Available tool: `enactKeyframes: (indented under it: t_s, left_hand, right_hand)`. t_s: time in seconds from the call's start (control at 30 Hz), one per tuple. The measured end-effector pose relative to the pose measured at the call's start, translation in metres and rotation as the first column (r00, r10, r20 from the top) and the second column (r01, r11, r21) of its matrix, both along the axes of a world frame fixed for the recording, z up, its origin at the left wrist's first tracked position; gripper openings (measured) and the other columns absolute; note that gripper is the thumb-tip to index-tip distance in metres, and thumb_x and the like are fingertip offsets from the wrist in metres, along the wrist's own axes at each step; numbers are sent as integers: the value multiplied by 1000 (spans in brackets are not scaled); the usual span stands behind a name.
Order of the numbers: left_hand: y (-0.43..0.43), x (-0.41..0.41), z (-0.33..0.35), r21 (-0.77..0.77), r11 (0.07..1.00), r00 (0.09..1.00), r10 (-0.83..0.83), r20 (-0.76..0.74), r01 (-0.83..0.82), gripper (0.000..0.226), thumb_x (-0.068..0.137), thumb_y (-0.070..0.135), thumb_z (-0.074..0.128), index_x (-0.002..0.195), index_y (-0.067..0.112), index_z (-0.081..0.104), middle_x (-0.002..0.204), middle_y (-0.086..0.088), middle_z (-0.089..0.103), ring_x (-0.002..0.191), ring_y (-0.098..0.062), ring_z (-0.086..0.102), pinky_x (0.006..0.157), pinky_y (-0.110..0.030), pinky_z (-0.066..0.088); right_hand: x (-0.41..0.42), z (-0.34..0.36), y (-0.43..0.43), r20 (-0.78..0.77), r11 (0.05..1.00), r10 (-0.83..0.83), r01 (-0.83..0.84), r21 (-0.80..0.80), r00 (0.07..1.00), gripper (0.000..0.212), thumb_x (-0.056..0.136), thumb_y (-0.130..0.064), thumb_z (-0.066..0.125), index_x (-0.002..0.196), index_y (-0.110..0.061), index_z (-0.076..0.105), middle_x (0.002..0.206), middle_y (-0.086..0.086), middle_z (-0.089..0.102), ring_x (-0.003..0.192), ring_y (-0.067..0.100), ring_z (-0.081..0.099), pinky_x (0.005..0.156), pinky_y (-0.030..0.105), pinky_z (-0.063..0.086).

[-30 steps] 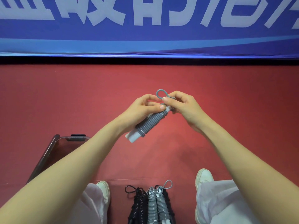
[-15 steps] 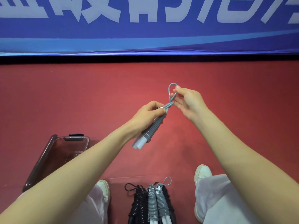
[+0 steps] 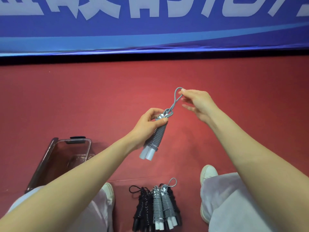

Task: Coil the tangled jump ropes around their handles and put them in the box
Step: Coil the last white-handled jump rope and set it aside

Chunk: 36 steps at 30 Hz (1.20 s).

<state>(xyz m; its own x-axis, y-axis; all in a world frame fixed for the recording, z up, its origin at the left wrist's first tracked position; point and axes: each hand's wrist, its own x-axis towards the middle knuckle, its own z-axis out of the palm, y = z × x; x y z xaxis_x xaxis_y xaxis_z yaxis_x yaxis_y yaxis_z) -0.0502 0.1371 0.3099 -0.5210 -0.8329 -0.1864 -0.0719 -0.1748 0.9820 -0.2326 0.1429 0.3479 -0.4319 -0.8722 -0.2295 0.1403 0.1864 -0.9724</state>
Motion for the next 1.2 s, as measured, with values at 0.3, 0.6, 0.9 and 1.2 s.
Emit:
enactKeyframes:
  t_s: [0.3, 0.6, 0.9, 1.2]
  left_hand:
    - [-7, -9, -3, 347, 891, 902, 378, -207, -294, 15, 97, 8, 53, 107, 17, 48, 90, -3, 59, 67, -13, 57, 54, -25, 53]
    - [-4, 13, -12, 308, 933, 966, 232, -112, -188, 34, 95, 0, 52, 125, 13, 45, 106, 1, 60, 85, -7, 60, 70, -33, 50]
    - [31, 20, -118, 429, 872, 963, 269, -17, -236, 40, 94, -2, 53, 133, 10, 50, 100, -4, 66, 73, -9, 68, 63, -20, 54]
    - [116, 39, -263, 443, 858, 922, 82, 379, -259, 28, 88, -8, 57, 106, 13, 61, 103, -5, 64, 94, -21, 61, 85, -28, 51]
  right_hand:
    - [46, -17, 27, -86, 772, 596, -540, 336, 798, 51, 90, -11, 65, 134, -19, 41, 99, 4, 64, 85, 19, 65, 63, 27, 57]
    - [58, -41, 44, -49, 915, 397, -390, 107, 917, 64, 91, 8, 56, 144, -21, 35, 95, 9, 61, 66, 6, 64, 49, 20, 53]
    - [63, -134, 64, -8, 880, 387, -367, 303, 922, 63, 88, 4, 61, 140, -23, 38, 94, 7, 62, 71, 12, 63, 50, 22, 53]
    - [79, -294, 148, -60, 792, 345, -256, 555, 937, 54, 82, 8, 59, 131, -12, 49, 99, 6, 64, 83, 13, 62, 75, 23, 53]
